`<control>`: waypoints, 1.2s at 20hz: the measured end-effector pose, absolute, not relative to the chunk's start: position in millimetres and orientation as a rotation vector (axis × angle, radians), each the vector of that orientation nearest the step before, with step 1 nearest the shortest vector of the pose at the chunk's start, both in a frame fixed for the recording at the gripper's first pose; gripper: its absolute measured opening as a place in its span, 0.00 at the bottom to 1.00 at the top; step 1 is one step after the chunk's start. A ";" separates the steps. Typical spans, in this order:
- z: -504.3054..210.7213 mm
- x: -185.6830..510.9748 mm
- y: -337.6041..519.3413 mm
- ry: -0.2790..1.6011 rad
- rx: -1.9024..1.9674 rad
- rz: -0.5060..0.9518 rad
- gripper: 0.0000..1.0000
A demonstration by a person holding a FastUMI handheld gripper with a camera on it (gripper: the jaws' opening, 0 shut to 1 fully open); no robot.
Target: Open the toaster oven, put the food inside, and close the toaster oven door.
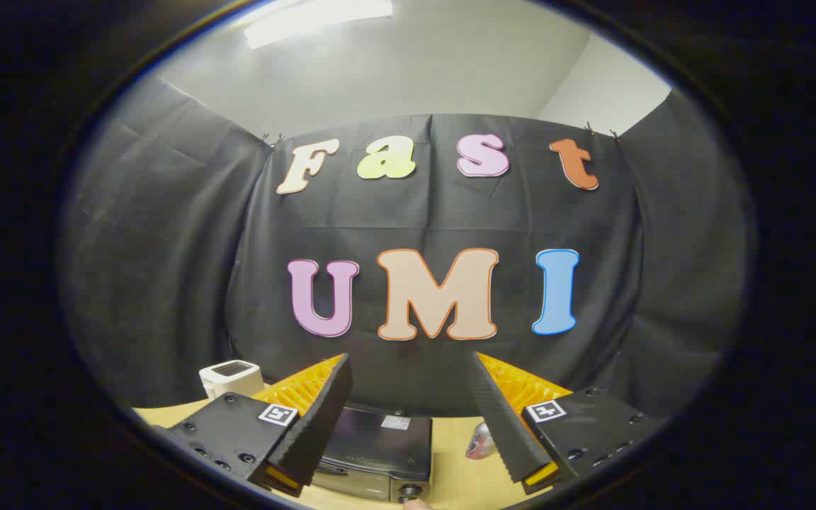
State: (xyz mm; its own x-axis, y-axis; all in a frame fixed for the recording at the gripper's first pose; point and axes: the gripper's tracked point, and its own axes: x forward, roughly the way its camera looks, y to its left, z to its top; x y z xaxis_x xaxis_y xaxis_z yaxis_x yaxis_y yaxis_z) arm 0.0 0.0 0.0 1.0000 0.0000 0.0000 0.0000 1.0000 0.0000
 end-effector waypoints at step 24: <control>-190.2 22.9 118.9 0.166 0.058 0.054 1.00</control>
State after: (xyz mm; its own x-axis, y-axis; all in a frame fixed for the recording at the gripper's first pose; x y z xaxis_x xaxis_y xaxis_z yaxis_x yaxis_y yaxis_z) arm 22.9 118.9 -190.2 0.9847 0.0588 -0.1638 -0.0491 0.9968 0.0624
